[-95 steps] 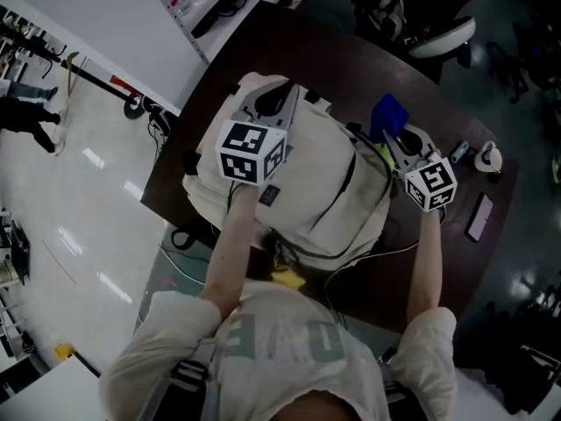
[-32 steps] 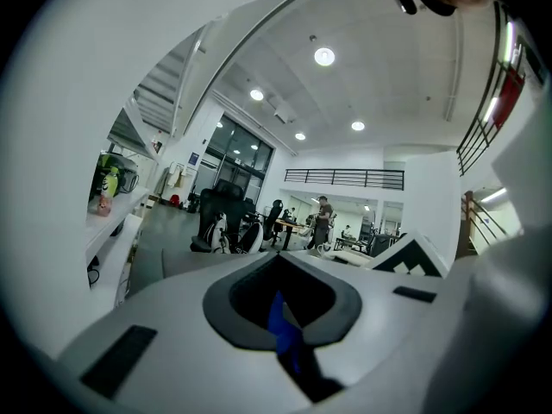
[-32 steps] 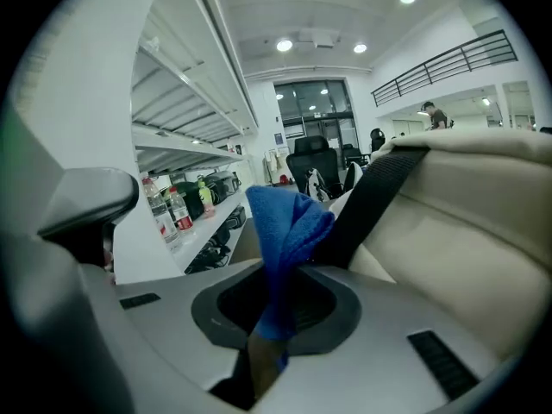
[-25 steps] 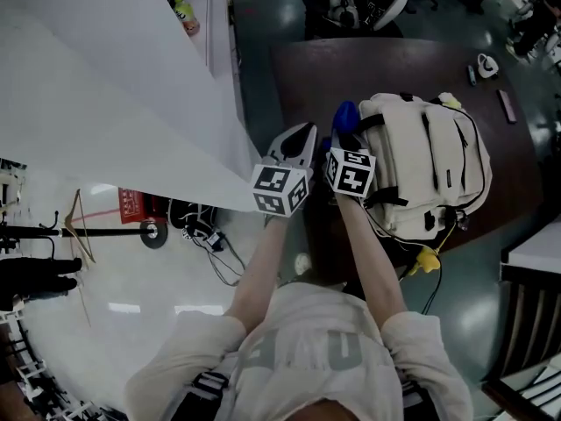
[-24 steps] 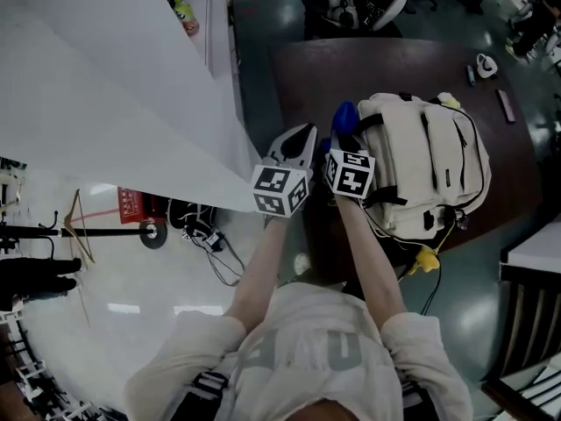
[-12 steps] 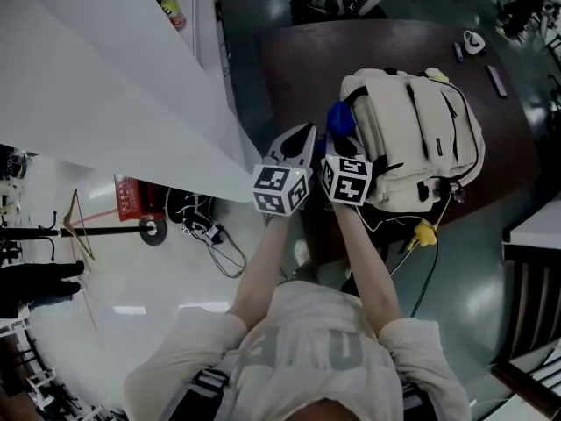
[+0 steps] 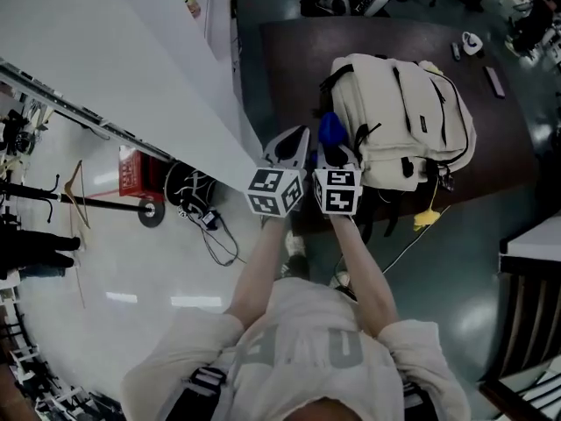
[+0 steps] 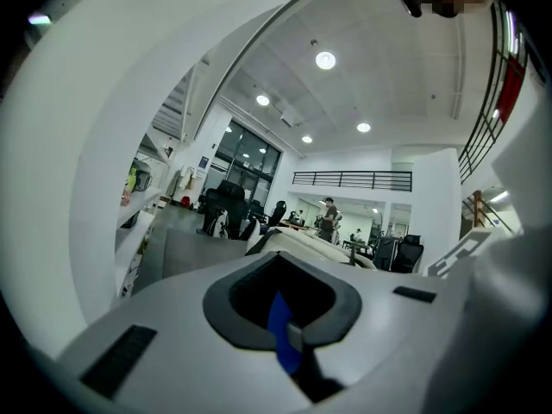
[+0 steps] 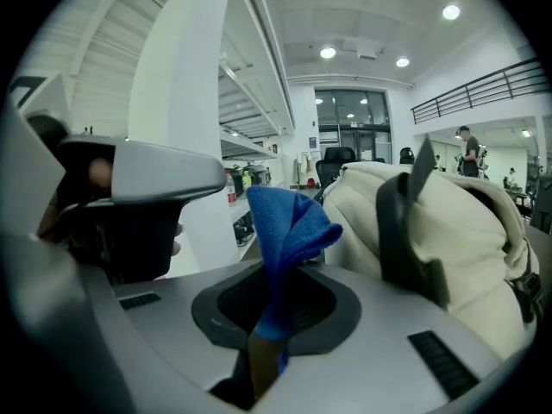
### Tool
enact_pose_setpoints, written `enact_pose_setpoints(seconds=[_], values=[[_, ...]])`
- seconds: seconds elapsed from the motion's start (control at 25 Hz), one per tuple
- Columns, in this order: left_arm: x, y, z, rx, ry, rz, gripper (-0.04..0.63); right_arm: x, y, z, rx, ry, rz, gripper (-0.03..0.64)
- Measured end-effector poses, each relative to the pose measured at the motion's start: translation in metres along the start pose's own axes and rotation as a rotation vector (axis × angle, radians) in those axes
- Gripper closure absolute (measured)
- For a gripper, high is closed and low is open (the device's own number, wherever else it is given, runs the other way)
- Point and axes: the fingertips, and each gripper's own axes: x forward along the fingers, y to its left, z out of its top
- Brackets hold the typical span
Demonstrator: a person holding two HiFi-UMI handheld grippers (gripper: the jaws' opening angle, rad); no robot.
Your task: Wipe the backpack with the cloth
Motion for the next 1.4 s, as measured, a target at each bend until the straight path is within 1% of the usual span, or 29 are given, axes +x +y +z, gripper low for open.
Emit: enact_pose_setpoints(seconds=[0.12,0.28,0.4,0.48,0.6,0.72,0.84,0.96,1.12,1.28,1.4], values=[[-0.021,-0.025,-0.005,0.003,-0.009,0.038,0.592,-0.027,0.004,-0.018,0.0,0.018,0.052,0.574],[-0.056,-0.066,-0.022,0.034,-0.003,0.064,0.592,-0.062,-0.019,-0.059,0.014,0.055,0.047,0.574],[-0.074,-0.088,-0.031,0.042,-0.011,0.089,0.592,-0.085,-0.038,-0.07,-0.014,0.04,0.054,0.574],[-0.083,-0.1,-0.037,0.047,-0.012,0.102,0.592,-0.099,-0.049,-0.078,-0.015,0.034,0.052,0.574],[-0.091,-0.121,-0.044,0.053,-0.019,0.107,0.592,-0.119,-0.063,-0.091,-0.001,0.033,0.05,0.574],[-0.091,-0.143,-0.042,0.05,-0.038,0.104,0.592,-0.141,-0.073,-0.09,0.038,0.008,0.06,0.574],[-0.087,-0.161,-0.035,0.057,-0.059,0.094,0.592,-0.161,-0.084,-0.071,0.099,-0.061,0.07,0.574],[-0.078,-0.167,-0.027,0.062,-0.077,0.087,0.592,-0.173,-0.093,-0.043,0.114,-0.135,0.079,0.574],[-0.055,-0.162,-0.008,0.056,-0.103,0.087,0.592,-0.174,-0.103,0.01,0.077,-0.235,0.103,0.574],[-0.022,-0.152,0.021,0.063,-0.144,0.075,0.592,-0.163,-0.116,0.081,0.039,-0.348,0.136,0.574],[0.007,-0.136,0.039,0.072,-0.172,0.078,0.592,-0.139,-0.125,0.136,-0.004,-0.416,0.171,0.574]])
